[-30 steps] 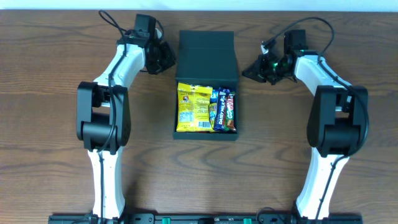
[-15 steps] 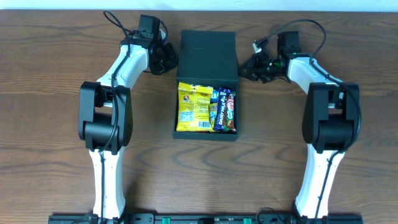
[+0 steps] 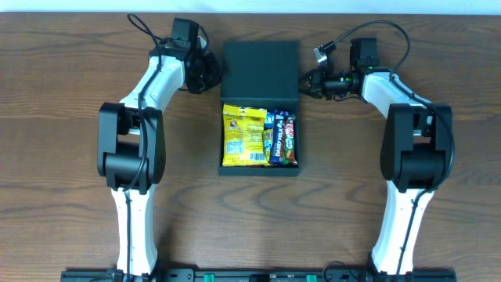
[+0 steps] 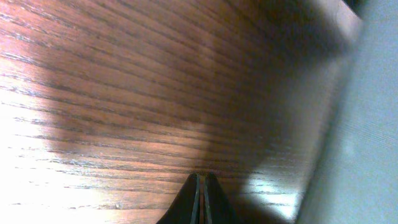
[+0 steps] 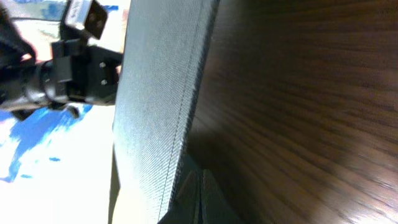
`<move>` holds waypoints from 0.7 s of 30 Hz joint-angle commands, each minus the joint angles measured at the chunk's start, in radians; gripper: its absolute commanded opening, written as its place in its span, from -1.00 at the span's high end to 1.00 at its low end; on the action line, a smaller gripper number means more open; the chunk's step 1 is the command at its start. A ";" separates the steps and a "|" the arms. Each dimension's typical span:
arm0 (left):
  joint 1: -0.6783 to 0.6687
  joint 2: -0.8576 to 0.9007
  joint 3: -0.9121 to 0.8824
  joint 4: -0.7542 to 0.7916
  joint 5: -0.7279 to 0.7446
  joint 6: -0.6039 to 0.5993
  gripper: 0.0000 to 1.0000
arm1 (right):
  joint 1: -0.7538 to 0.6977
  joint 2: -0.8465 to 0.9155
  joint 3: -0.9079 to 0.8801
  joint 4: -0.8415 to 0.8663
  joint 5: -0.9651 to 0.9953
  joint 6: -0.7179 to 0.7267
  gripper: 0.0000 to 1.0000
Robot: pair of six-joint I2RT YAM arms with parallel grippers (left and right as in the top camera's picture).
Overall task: Pack container
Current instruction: 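Swing the lid closed over the box with both grippers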
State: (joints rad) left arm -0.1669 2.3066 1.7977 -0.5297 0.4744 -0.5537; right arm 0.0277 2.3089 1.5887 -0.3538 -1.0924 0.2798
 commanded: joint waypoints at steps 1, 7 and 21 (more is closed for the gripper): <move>0.010 0.027 0.027 0.013 0.048 -0.007 0.89 | -0.001 0.012 0.014 0.004 -0.146 -0.061 0.97; 0.029 0.016 0.047 0.045 0.103 -0.007 0.89 | -0.025 -0.006 0.014 0.006 -0.180 -0.077 0.97; 0.036 -0.137 0.072 0.106 0.173 0.162 0.89 | -0.037 -0.158 0.015 0.006 -0.185 -0.118 0.97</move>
State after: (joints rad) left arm -0.1307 2.2570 1.8431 -0.4355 0.6220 -0.4656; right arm -0.0097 2.2349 1.5887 -0.3508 -1.2007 0.1967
